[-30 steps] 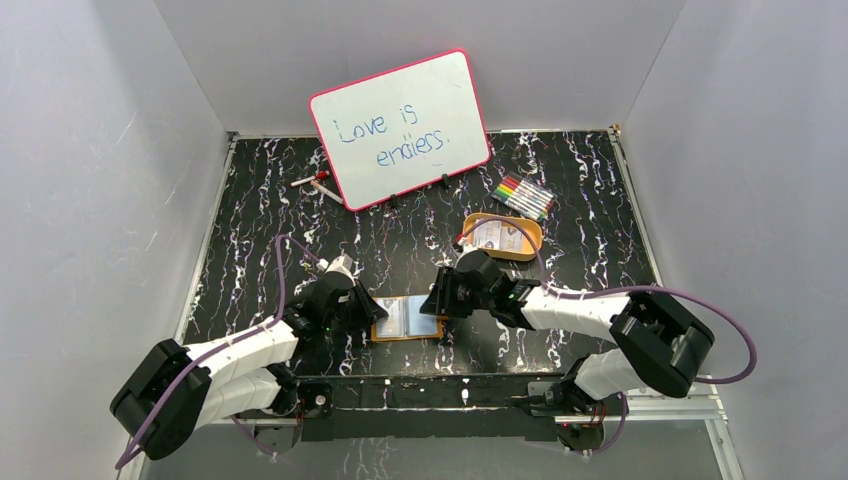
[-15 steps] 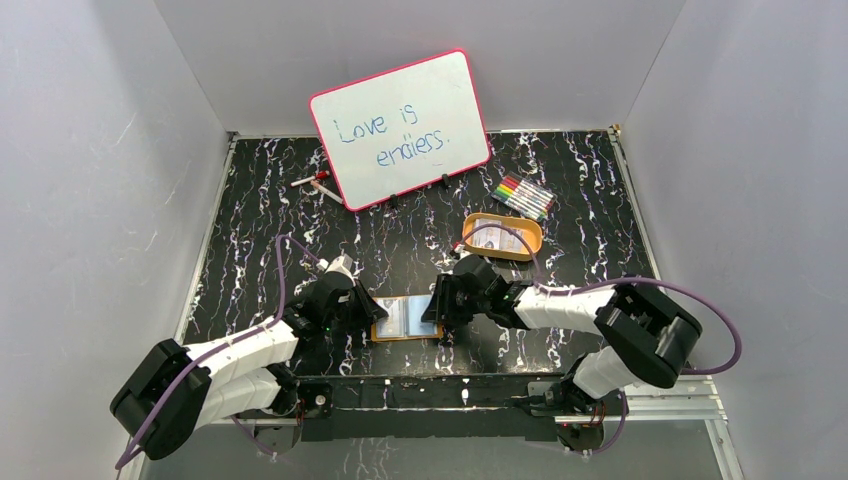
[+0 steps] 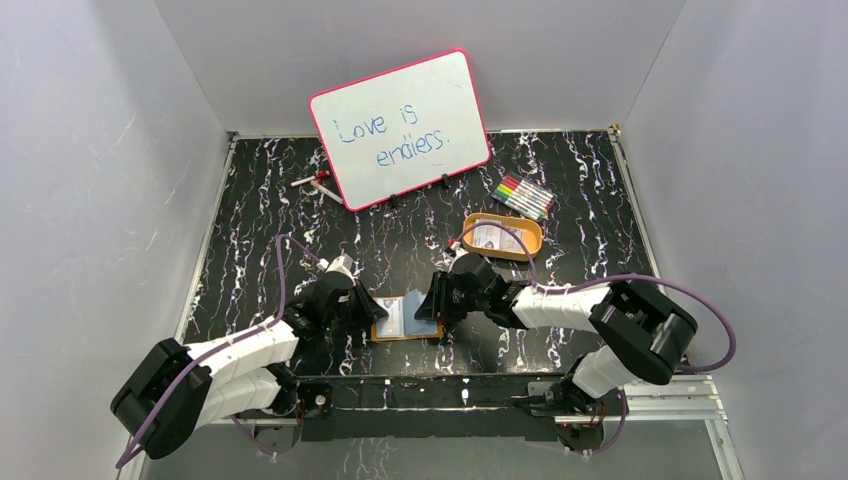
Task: Put the credit cards into the card holder
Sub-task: Turn over the card slot in the card holder.
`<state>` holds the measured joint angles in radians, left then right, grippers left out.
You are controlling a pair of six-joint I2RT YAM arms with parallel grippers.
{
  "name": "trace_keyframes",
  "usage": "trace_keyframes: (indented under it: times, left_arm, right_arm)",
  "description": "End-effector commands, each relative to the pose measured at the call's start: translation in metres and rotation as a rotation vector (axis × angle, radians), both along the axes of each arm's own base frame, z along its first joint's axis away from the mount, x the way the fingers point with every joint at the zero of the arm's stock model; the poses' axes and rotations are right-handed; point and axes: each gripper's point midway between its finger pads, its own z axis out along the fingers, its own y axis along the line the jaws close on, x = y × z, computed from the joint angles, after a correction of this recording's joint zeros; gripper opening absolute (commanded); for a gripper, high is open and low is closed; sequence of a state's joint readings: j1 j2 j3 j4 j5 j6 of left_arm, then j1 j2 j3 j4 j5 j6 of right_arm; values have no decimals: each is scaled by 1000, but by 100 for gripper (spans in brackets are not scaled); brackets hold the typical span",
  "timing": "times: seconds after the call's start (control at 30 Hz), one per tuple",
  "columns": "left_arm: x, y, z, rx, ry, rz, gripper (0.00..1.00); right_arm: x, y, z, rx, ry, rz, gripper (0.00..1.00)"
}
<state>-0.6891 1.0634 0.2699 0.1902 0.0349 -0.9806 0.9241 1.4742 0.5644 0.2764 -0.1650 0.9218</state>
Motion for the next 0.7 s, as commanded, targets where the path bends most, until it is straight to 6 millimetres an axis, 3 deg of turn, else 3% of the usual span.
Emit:
trace_keyframes:
  times: [0.0,0.47,0.67]
  left_arm:
    - [-11,13,-18,70,50,6,8]
    - [-4,8,-7,68,26,-6,8]
    - [5,-2,11,36,-12,-25,8]
  right_arm:
    - [5,10,22,84,-54,9,43]
    - [2,18,32,138,-67,57,46]
    - [1,20,33,146,-65,67,45]
